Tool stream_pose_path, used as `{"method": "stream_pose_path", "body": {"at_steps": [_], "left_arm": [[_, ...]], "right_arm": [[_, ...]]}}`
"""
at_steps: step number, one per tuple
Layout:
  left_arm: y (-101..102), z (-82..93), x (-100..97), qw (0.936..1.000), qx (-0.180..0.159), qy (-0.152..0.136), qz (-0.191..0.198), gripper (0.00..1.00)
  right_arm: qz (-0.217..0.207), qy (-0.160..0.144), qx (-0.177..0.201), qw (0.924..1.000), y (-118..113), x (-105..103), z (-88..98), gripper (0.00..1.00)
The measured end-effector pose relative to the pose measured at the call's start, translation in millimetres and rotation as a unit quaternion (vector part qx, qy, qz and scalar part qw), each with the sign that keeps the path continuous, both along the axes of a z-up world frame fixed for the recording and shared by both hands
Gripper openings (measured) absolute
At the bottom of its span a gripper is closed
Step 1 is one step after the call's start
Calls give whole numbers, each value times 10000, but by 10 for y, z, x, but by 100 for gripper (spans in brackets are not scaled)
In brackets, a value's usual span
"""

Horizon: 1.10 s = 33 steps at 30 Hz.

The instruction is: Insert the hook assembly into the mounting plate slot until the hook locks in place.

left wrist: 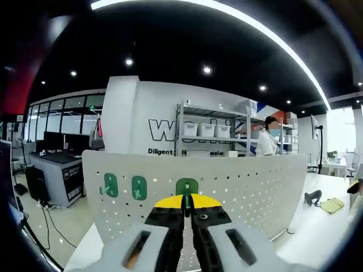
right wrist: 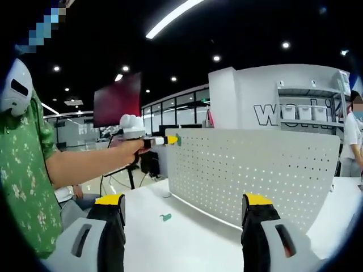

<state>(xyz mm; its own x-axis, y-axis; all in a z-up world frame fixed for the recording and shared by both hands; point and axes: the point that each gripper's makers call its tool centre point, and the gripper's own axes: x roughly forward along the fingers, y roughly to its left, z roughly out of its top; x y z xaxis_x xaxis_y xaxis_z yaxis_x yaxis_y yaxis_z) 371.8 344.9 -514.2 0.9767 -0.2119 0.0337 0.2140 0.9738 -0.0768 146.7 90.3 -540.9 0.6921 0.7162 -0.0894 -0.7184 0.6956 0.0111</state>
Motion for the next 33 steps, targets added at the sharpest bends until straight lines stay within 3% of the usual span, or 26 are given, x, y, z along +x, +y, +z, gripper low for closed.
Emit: {"method": "stream_pose_path", "body": {"at_steps": [9,33], "left_arm": [[50,-39,182,9993,286,40,244,3],[34,-86,382,9991,42,194,383,3]], "right_arm": [[-55,-19,-25,10000,-24,28,16,88],[-170,15,-141,9998,-43,103,22,89]]}}
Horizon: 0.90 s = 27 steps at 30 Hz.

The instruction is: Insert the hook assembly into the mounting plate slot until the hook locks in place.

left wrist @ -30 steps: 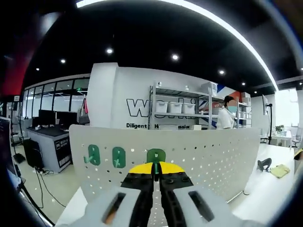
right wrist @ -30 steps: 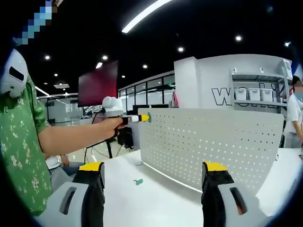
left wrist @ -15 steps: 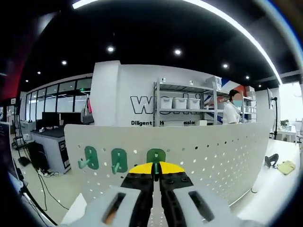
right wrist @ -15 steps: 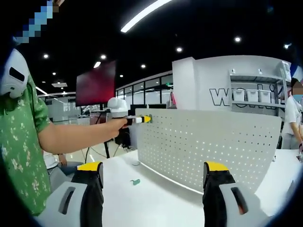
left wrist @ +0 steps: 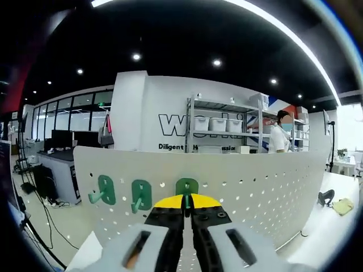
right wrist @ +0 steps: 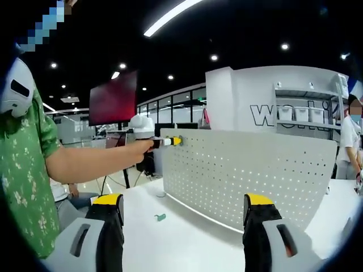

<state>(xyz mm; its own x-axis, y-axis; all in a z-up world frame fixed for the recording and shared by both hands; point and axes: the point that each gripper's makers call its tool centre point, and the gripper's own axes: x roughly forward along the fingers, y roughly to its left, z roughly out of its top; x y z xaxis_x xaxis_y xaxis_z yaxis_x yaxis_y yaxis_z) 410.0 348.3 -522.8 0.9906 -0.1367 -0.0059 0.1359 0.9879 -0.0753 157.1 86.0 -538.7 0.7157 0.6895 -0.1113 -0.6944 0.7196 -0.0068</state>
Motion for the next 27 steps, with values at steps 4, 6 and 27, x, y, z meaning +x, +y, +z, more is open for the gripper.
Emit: {"method": "stream_pose_path", "body": {"at_steps": [4,6,27], "left_arm": [[1,-6,20,10000,8,7,-5,3],[2,-8,24,10000,9,8,0,3],[37,-52,105,10000,-7,13,10,3]], "right_arm": [[1,26,-25,10000,3,6,-21,89],[-6,37,-26,10000,0,14,-26,89],[-11,71,-58,10000,1,45,-50,88]]}}
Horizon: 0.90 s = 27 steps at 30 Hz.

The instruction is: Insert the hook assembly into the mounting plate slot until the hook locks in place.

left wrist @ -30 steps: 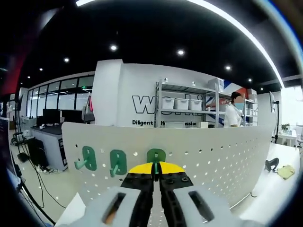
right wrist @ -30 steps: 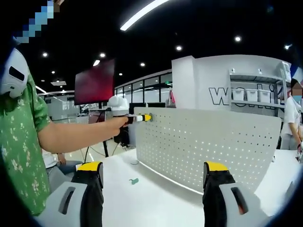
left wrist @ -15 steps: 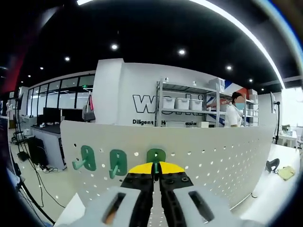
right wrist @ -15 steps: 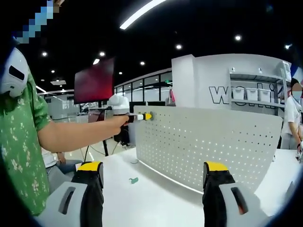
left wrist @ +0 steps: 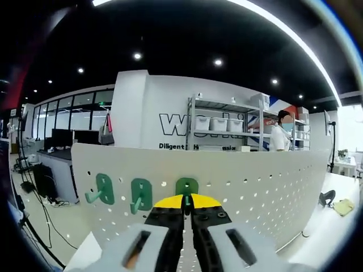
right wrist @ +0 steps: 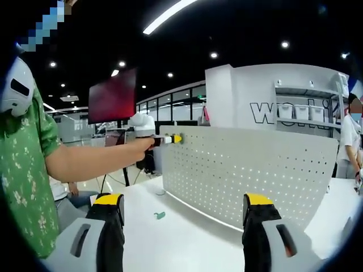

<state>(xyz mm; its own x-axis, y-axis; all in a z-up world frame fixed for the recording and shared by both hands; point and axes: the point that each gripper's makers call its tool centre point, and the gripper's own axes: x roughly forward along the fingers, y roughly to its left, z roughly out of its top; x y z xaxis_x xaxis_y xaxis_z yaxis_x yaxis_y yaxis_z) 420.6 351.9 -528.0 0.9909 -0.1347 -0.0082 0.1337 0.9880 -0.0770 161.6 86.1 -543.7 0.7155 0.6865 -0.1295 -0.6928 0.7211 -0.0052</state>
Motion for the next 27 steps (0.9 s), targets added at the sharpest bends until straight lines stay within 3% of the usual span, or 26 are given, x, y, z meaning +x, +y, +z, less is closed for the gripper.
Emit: {"method": "stream_pose_path", "body": {"at_steps": [27], "left_arm": [[-15,1,47,9990,375,-149,182,3]], "right_arm": [[-21,30,4,10000,-3,12,-22,88]]}}
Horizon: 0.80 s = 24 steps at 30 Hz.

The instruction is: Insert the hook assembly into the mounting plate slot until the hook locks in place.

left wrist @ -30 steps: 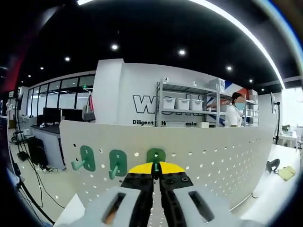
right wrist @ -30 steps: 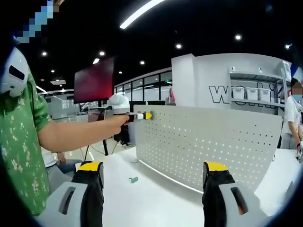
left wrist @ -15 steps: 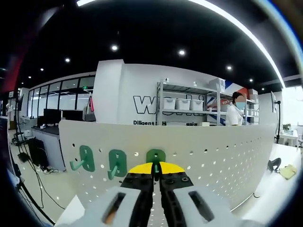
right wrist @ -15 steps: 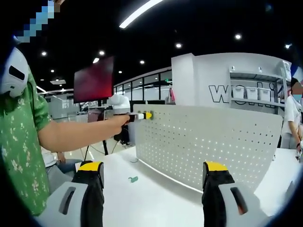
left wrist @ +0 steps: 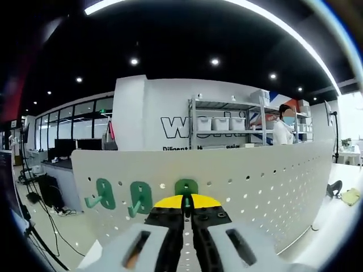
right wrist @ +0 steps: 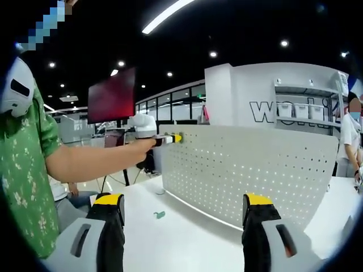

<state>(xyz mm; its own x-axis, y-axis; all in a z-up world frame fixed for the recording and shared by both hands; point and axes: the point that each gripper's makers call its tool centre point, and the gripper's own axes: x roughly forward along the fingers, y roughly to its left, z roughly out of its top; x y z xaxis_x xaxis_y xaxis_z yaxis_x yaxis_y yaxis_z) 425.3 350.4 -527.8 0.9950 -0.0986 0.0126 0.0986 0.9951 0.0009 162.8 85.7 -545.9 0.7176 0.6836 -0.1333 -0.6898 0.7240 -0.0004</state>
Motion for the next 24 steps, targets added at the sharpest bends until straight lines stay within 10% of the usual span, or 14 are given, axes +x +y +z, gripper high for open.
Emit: {"method": "stream_pose_path", "body": {"at_steps": [24], "left_arm": [[-12,-21,11,9989,372,-129,250,3]], "right_arm": [[-38,10,1,10000,-31,14,-6,88]]}}
